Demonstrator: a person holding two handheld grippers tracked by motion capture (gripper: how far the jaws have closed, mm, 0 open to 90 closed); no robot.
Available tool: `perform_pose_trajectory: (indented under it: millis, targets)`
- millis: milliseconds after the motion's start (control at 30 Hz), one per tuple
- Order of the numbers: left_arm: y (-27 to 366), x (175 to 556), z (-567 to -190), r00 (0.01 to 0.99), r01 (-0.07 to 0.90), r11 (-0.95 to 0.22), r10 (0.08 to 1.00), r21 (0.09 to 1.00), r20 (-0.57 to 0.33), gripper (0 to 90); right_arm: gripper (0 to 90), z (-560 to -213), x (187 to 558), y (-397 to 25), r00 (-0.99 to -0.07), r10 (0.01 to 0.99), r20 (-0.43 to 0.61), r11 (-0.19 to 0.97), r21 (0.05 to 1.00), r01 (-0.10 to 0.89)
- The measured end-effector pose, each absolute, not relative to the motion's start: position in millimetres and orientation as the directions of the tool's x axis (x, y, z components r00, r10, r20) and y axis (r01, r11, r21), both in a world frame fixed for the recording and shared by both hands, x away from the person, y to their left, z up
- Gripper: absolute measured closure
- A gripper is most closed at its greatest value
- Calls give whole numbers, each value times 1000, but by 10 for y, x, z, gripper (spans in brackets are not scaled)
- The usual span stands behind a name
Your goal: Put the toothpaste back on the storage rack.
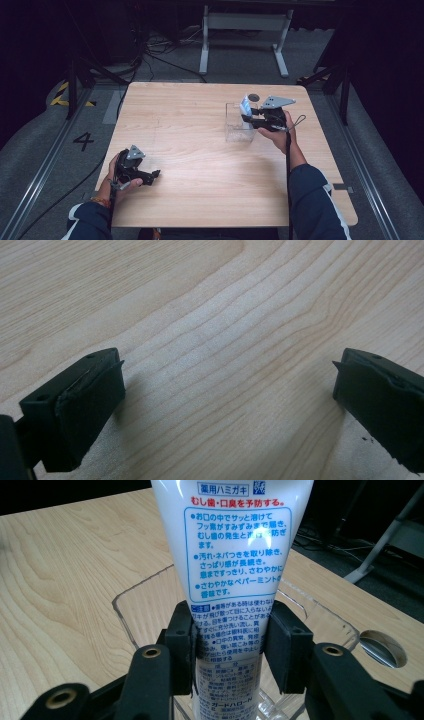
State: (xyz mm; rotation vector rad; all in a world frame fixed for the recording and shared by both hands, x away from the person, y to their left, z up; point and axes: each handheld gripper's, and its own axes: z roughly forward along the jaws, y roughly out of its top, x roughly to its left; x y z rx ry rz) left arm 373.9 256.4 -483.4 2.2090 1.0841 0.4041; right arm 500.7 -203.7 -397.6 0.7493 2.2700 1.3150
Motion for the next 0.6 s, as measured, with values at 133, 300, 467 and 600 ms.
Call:
perform_pose_trajectory:
  millis: [133,300,467,600]
  targets:
    - [2565,3739,-4834,614,594,-458,790,661,-4,6,601,-3991,5012,-2030,-770,632,-83,424,869,254]
    - [2565,3739,-4834,614,594,-457,789,662,-5,6,596,-4024,5022,-2014,-770,633,-85,443,855,269]
    - [2564,3738,-4835,612,595,-455,791,662,-8,6,589,-4056,5032,-2014,-769,634,-87,454,847,278]
    - [2565,3739,-4834,613,594,-457,790,662,-5,6,581,-4078,5041,-2019,-764,639,-86,461,839,291]
